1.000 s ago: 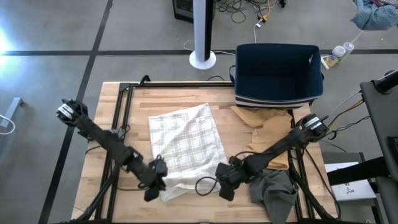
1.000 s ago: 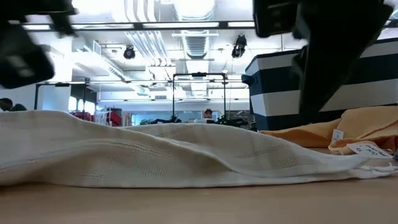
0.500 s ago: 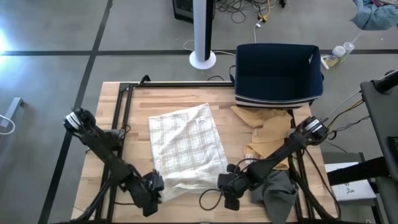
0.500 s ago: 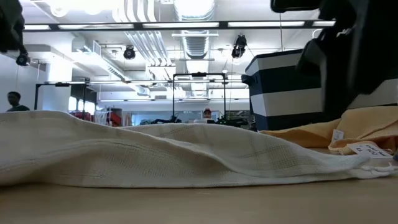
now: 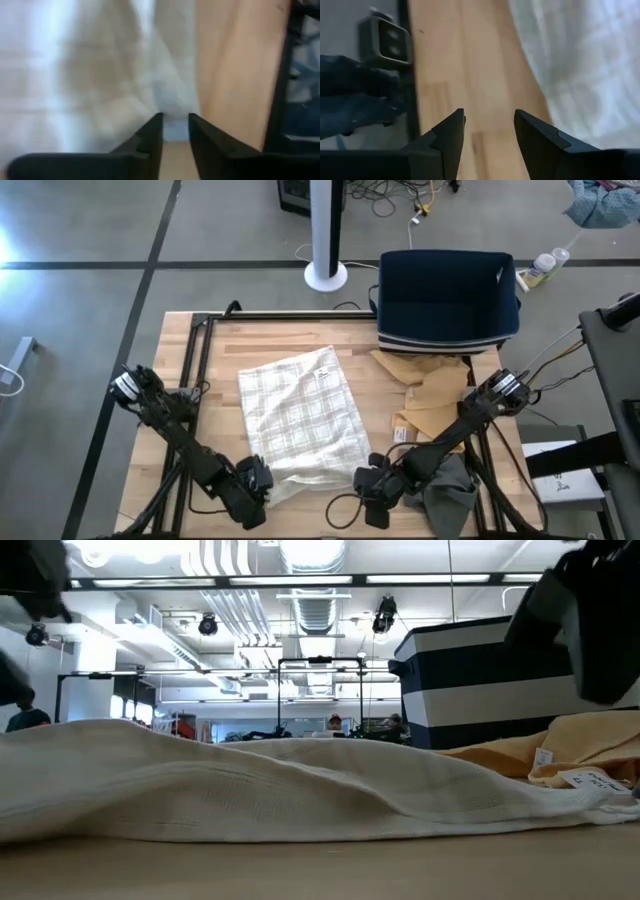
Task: Fold towel
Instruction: Fold the white towel
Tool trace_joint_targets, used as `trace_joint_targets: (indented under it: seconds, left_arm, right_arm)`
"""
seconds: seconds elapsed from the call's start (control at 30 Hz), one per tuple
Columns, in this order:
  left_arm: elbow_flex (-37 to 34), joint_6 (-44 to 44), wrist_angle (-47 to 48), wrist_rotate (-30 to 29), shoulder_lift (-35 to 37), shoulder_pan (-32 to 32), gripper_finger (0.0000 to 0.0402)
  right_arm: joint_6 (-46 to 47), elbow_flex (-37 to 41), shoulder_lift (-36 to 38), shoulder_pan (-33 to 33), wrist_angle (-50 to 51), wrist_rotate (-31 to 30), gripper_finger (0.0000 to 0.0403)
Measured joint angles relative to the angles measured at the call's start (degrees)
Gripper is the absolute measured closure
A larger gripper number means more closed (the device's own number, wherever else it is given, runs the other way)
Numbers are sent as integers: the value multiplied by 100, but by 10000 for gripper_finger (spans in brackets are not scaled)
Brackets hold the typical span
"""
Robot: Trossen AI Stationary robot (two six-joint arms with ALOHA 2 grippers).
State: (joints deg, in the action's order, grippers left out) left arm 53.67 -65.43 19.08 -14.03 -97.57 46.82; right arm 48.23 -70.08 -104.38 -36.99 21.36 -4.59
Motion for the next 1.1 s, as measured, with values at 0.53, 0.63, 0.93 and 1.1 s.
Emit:
trace_joint_targets:
  seconds: [0.53, 0.63, 0.93, 1.1]
  left_arm:
    - [-104, 1870, 865, 88, 595, -2066, 401]
    - [-138, 2227, 1158, 142, 726, -2585, 400]
    - [-157, 3242, 2088, 323, 1182, -3878, 401]
    - [-158, 3374, 2637, 834, 1290, -4480, 400]
  right_arm:
    - [-367, 0, -6, 134, -680, -961, 238]
    - [-497, -2, -59, 151, -1154, -1050, 240]
    - [-268, -2, -336, 180, -1974, -1265, 236]
    - [-408, 2, -354, 229, -2072, -1706, 233]
